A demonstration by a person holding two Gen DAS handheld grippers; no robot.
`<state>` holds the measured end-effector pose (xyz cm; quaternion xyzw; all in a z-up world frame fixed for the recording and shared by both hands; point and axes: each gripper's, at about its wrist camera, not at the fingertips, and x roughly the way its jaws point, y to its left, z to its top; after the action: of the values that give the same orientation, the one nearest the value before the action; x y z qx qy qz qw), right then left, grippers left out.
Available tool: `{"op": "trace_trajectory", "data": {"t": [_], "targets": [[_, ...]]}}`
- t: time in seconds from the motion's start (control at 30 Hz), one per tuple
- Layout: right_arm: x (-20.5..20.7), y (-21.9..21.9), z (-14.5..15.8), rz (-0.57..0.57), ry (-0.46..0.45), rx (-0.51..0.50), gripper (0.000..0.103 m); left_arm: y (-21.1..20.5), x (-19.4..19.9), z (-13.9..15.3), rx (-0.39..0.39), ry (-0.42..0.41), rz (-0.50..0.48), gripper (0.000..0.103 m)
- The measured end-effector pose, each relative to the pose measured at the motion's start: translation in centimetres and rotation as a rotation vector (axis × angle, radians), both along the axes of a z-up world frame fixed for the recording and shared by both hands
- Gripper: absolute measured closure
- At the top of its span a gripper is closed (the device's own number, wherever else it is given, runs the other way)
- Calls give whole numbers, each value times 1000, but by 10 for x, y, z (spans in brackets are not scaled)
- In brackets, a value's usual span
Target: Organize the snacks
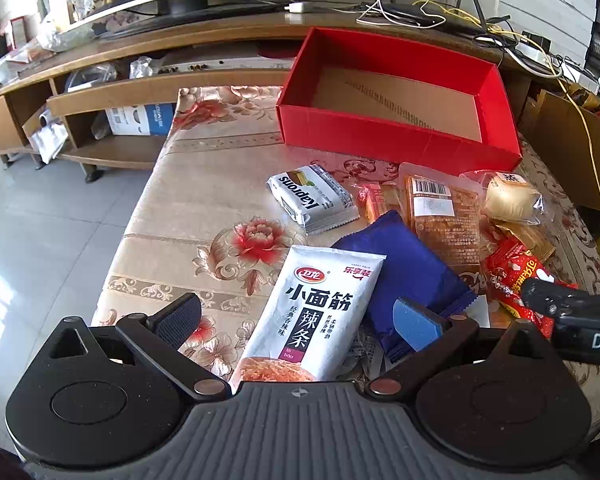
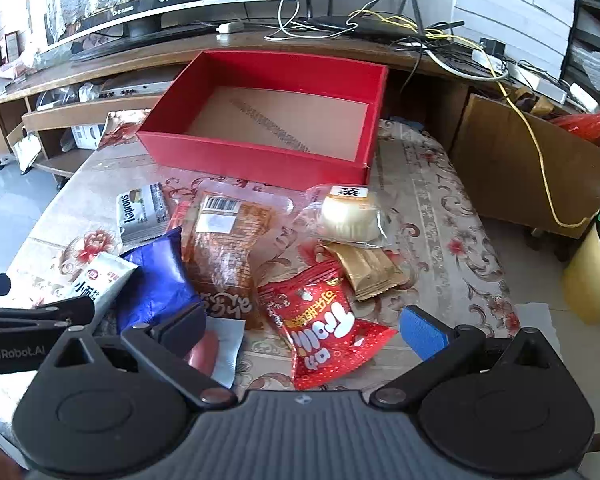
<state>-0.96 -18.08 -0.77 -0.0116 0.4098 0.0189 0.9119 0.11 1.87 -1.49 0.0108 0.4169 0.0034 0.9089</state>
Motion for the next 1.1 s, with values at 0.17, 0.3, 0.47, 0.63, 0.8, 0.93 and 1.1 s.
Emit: {"op": "trace_trajectory", "data": {"t": [0.17,0.3,0.47,0.63,0.8,0.93,1.1], "targets": [[2,6,-2,14,8,-10,1,2,1,-1,-4,7,1,0],[4,9,-4,18,16,-13,1,4,1,-3,-4,11,1,0],[6,12,-5,31,24,-14,1,5,3,-7,6,27,-5,0],[10,9,-3,30,29,-2,1,3,9,-9,29,43,-44,0],[15,6,-1,30,43,23,1,5,18,-21,24,101,-69,1],[19,7,-2,39,53,27,1,6,24,-29,41,126,-87,2],[27,13,-3,62,63,21,1,14,34,-40,-25,182,-102,4]]}}
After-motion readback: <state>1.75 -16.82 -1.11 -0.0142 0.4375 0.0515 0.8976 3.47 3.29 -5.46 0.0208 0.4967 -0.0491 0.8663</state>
